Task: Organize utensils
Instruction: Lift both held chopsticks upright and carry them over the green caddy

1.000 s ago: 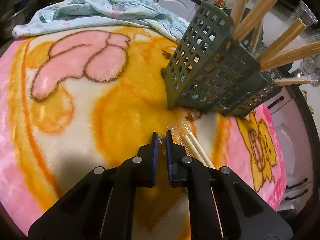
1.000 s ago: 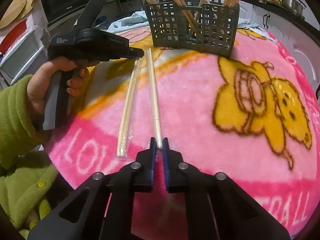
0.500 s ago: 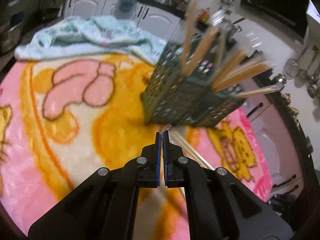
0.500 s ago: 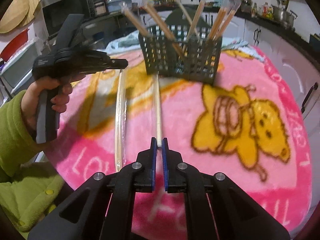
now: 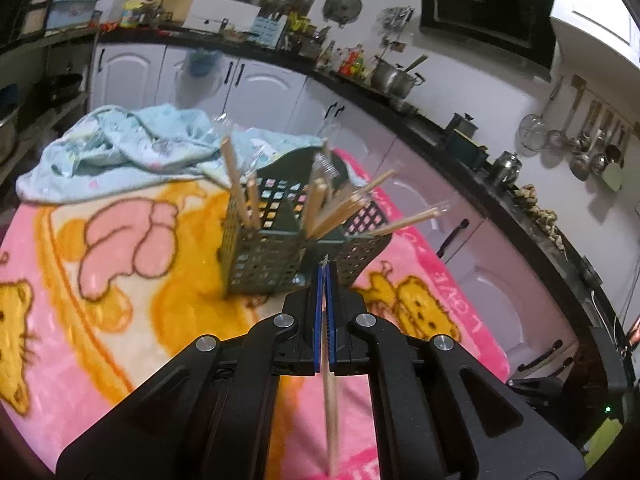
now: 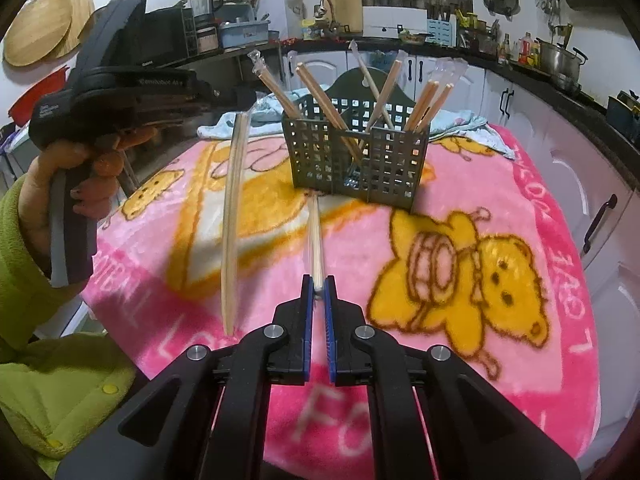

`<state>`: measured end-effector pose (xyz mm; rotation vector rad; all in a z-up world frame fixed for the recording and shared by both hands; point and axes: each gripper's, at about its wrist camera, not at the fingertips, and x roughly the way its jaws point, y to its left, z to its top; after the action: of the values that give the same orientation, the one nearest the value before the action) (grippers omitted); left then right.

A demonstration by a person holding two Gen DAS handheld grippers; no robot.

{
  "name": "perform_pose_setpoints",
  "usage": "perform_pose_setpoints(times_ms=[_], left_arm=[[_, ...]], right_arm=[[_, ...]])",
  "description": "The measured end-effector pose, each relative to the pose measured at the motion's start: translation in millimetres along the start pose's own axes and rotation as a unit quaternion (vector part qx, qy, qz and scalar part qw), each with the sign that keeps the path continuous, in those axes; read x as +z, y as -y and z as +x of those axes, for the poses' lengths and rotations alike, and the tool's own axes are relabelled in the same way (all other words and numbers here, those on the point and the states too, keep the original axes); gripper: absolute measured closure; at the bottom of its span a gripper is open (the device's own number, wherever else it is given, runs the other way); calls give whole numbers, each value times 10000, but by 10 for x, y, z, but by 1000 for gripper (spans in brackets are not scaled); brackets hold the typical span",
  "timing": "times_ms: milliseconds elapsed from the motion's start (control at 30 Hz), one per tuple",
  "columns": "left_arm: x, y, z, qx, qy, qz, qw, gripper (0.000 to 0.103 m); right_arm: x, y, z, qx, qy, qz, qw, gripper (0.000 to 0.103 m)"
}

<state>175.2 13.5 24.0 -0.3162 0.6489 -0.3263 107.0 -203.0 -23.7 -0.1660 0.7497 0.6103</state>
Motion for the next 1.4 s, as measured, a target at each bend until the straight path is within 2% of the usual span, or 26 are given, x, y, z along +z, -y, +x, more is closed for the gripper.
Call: perform_pose_setpoints(times_ms=[267,567,867,1100,1200,1400], left_arm=[[81,125,-116,-125,145,99,9998,103],[255,354,-349,-406,452,246,9979,103],[594,617,-594,-680,887,405,9929,103],[911,834,-748,-689,1259,573,9880,103],[1043,904,-783,-639,1402,639,9860,103],[1335,962,-814,-479,1707,652,9820,103]], right_arm=[[21,-17,-60,-21,69,-20,10000,97],[200,21,-340,-123,445,-65,9989,97],[616,62,-828,-371,1091,-259,9930,97],[1060,141,-1198,-551,1651,-412,9839,97],[1252,178,-1280,-602,1798,-473,9807,97],[1597,285,-1276,-711,1817,-520,9794,97]])
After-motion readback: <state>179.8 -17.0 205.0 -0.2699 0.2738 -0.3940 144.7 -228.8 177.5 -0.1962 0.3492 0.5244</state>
